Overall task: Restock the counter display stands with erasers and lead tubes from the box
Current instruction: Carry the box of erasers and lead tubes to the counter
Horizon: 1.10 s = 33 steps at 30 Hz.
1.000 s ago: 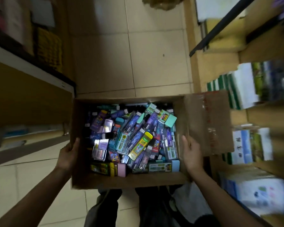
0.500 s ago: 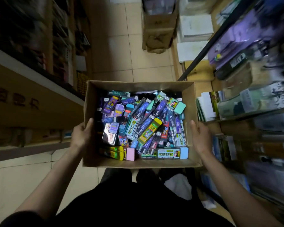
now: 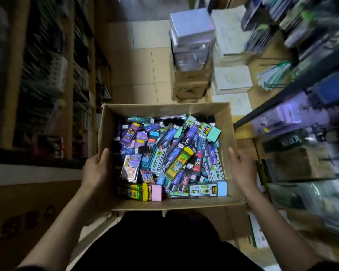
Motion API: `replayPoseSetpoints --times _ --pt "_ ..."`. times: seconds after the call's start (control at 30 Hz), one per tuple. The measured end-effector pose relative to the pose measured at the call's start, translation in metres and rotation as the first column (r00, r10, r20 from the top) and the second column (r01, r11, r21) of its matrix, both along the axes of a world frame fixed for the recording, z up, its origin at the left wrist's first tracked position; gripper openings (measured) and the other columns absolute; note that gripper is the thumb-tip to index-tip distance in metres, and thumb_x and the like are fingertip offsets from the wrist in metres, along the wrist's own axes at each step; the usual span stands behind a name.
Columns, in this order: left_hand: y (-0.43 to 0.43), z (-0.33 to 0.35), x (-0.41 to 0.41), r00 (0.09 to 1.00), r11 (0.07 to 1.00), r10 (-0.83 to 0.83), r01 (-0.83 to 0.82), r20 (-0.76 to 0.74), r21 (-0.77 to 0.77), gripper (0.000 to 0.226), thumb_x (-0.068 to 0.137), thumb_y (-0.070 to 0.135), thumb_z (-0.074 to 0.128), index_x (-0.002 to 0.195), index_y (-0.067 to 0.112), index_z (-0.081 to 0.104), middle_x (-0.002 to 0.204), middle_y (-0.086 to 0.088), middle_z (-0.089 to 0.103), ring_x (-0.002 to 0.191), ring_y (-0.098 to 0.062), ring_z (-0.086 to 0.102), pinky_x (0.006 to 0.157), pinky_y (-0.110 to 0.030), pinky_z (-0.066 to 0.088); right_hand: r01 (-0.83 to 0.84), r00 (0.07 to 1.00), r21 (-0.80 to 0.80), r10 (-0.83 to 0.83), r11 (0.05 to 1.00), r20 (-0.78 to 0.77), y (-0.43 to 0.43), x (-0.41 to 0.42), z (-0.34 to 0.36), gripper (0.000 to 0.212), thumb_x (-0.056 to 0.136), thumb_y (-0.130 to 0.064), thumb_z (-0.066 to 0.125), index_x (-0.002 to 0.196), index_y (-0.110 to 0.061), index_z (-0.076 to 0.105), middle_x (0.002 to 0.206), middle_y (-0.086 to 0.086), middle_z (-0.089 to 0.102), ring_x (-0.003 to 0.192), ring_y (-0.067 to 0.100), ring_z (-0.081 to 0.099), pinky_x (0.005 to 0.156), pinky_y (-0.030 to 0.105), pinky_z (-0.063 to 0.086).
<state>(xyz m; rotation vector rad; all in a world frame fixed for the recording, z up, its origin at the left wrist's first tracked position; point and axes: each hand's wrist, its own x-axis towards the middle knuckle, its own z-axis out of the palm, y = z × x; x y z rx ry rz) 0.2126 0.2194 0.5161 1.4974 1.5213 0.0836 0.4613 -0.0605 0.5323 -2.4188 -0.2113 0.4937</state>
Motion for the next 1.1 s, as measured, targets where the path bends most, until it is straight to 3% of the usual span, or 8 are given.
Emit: replayPoseSetpoints --times 0.17,0.27,0.43,0.6,0.7,0.77,0.9,1.1 --pt "0.075 0.020 0.072 0.998 0.994 -0.031 0.036 -0.057 0.099 0.057 0.091 0.057 0.042 0.093 0.005 0.066 0.092 -0.020 0.069 0.093 -0.038 0.064 0.080 -0.044 0.050 -0.032 0.999 -0.011 0.032 0.999 0.043 0.078 0.070 0.018 0.041 0.098 -0.031 0.045 0.058 -0.023 0.041 0.055 -0.005 0.044 0.052 0.011 0.039 0.052 0.030 0.028" --pt "0.114 0.022 0.117 0.994 0.989 -0.045 0.058 -0.097 0.134 0.052 0.094 0.051 0.041 0.085 0.005 0.063 0.091 -0.023 0.067 0.093 -0.040 0.062 0.076 -0.040 0.046 -0.025 0.999 -0.011 0.026 1.000 0.047 0.121 0.122 0.018 0.043 0.097 -0.032 0.047 0.056 -0.019 0.041 0.052 -0.004 0.044 0.049 0.009 0.039 0.049 0.027 0.029" --pt "0.182 0.017 0.199 0.990 0.988 -0.023 0.044 -0.139 0.149 0.051 0.096 0.048 0.039 0.086 0.004 0.063 0.095 -0.027 0.066 0.097 -0.041 0.061 0.083 -0.044 0.047 -0.092 0.995 0.023 0.091 0.996 0.030 0.203 0.219 0.011 0.040 0.098 -0.031 0.045 0.059 -0.021 0.041 0.052 -0.002 0.040 0.049 0.016 0.036 0.049 0.031 0.027" --pt "0.246 0.018 0.281 0.985 0.989 0.093 -0.074 -0.144 0.131 0.056 0.095 0.051 0.039 0.088 0.001 0.063 0.093 -0.025 0.066 0.095 -0.041 0.061 0.081 -0.044 0.047 -0.194 0.980 0.009 0.194 0.981 0.037 0.293 0.324 0.017 0.033 0.098 -0.033 0.043 0.067 -0.024 0.049 0.060 -0.002 0.052 0.059 0.019 0.048 0.056 0.034 0.038" --pt "0.286 0.024 0.326 0.982 0.986 0.142 -0.130 -0.125 0.101 0.061 0.093 0.054 0.039 0.090 -0.001 0.064 0.096 -0.026 0.066 0.096 -0.041 0.062 0.085 -0.048 0.050 -0.233 0.970 -0.019 0.234 0.972 0.070 0.350 0.380 0.028 0.040 0.098 -0.032 0.044 0.059 -0.029 0.040 0.051 -0.009 0.040 0.049 0.012 0.038 0.048 0.030 0.028" --pt "0.318 0.027 0.355 0.981 0.985 0.154 -0.142 -0.118 0.100 0.061 0.093 0.055 0.039 0.092 -0.001 0.063 0.098 -0.026 0.066 0.098 -0.042 0.061 0.086 -0.050 0.049 -0.247 0.966 -0.021 0.247 0.969 0.070 0.387 0.413 0.031 0.037 0.098 -0.032 0.045 0.062 -0.027 0.046 0.050 -0.008 0.042 0.047 0.010 0.039 0.048 0.029 0.027" --pt "0.394 0.029 0.410 0.984 0.982 0.140 -0.123 -0.111 0.145 0.057 0.094 0.053 0.039 0.092 0.002 0.064 0.098 -0.027 0.066 0.098 -0.042 0.061 0.087 -0.049 0.048 -0.247 0.968 0.004 0.247 0.969 0.053 0.462 0.472 0.025 0.035 0.097 -0.032 0.045 0.067 -0.019 0.056 0.050 -0.005 0.043 0.048 0.014 0.040 0.049 0.030 0.028" --pt "0.529 0.032 0.492 0.988 0.984 0.091 -0.070 -0.123 0.166 0.054 0.095 0.050 0.040 0.088 0.002 0.064 0.095 -0.026 0.066 0.096 -0.042 0.061 0.085 -0.047 0.048 -0.170 0.985 0.018 0.169 0.985 0.037 0.583 0.541 0.019 0.044 0.097 -0.030 0.047 0.055 -0.019 0.041 0.051 0.002 0.043 0.054 0.023 0.042 0.052 0.033 0.028"
